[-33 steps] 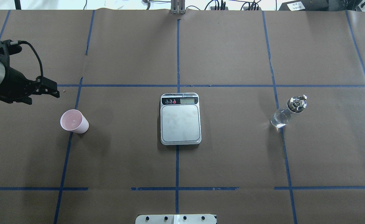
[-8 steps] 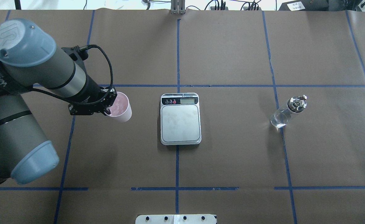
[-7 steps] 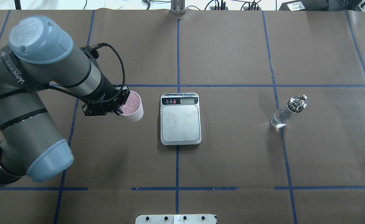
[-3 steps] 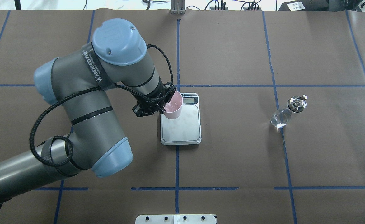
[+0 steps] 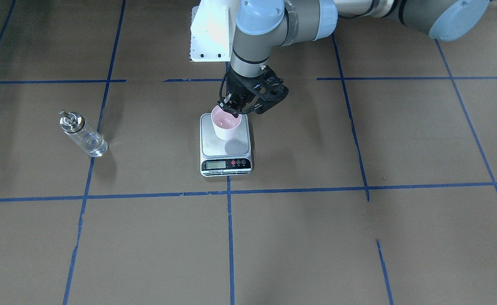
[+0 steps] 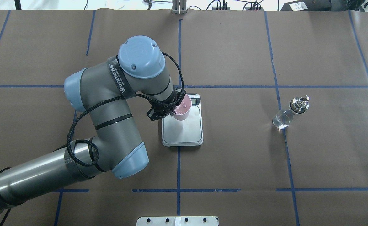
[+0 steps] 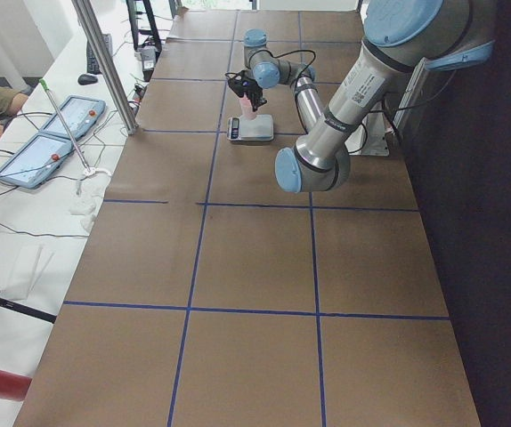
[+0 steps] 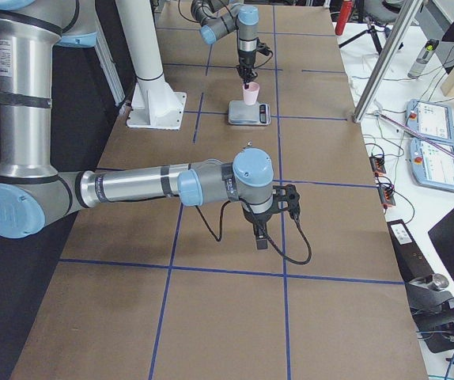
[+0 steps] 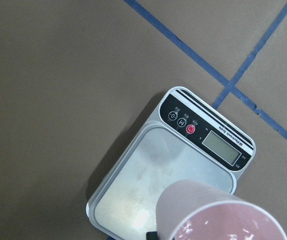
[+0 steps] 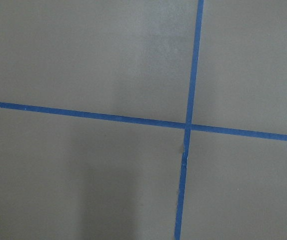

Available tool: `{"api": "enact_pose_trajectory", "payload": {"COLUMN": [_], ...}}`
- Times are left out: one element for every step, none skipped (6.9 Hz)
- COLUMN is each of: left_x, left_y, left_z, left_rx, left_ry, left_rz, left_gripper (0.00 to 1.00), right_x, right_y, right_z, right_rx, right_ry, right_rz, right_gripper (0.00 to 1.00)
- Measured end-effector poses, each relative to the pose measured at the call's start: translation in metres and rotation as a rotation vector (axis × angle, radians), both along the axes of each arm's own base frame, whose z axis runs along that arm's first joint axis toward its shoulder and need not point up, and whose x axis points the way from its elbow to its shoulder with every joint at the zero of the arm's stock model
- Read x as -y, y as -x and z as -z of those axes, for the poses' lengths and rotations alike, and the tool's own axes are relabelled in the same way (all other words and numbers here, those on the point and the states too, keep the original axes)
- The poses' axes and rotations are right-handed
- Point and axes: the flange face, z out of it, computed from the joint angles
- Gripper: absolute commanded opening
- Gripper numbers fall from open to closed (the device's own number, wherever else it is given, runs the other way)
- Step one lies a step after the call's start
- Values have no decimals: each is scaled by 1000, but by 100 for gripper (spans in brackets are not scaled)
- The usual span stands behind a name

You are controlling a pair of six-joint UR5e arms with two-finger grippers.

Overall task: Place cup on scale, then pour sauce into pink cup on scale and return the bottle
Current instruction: 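Carry the pink cup over the scale and lower it onto the scale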

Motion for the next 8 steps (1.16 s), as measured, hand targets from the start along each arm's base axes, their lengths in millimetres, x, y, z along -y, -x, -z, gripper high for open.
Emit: {"api": "enact_pose_trajectory", "payload": {"left_x": [-6,-9,-10,-11,-11,-10,-10,-9], "left_y": [-8,-13,-16,-18,-19,-20,-21,-22], "left_z": [-5,-9,-11,-13,-14,-15,-15,-15], "left_rx": [5,11,14,17,20,22,23,23], "left_ry": [6,11,13,15,16,17,18,21], "left_rz": [-3,-7,-10,-12,-13,-13,-12,-10], "left_gripper": [0,0,0,0,0,0,11,28], "right_x": [1,1,1,0,0,-1,0,0], "right_y": [0,0,0,0,0,1,1,1], "right_z": [2,2,1,1,0,0,1,3], "right_rx": [0,0,0,2,5,8,9,10], "right_ry": [-2,-1,1,3,4,5,4,3], "right_rz": [0,-1,-1,-1,-1,0,1,1], "right_gripper": [100,100,100,100,100,100,100,100]}}
